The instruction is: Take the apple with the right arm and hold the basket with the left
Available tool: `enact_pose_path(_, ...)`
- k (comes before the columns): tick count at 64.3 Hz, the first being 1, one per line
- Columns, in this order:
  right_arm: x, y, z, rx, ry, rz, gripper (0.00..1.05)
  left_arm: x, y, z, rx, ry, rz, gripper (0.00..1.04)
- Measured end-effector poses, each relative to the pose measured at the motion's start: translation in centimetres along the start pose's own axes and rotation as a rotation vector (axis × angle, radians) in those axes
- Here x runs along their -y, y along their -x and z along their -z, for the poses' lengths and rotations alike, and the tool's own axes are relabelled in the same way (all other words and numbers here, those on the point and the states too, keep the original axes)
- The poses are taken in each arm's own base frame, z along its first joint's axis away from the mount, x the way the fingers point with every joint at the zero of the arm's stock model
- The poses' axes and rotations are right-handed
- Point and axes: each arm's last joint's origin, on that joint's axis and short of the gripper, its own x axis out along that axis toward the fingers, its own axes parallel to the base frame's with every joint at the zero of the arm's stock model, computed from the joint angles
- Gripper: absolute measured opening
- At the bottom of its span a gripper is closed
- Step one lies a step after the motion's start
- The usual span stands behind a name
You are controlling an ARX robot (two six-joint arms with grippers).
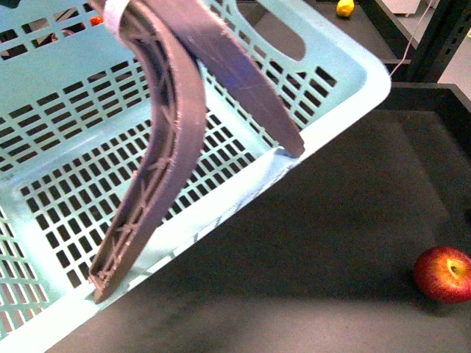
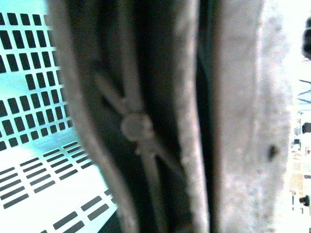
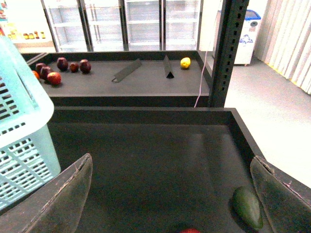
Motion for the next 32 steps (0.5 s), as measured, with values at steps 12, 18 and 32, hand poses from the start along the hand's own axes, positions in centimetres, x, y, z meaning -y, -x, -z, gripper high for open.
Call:
enact_pose_path(12, 0.0, 0.0, 0.0, 0.0, 0.0, 0.0, 0.96, 2.3, 0.5, 1.9, -0.043, -0.077, 0.066, 0.14)
enact_pose_path(18, 0.0, 0.0, 0.0, 0.0, 0.0, 0.0, 0.96, 2.9, 0.6, 2.6, -0.062, -0.104, 0.087, 0.14)
enact_pose_path(32, 0.0, 0.0, 0.0, 0.0, 0.0, 0.0, 0.96, 3.4, 0.6, 3.4, -0.085, -0.126, 0.117, 0.14)
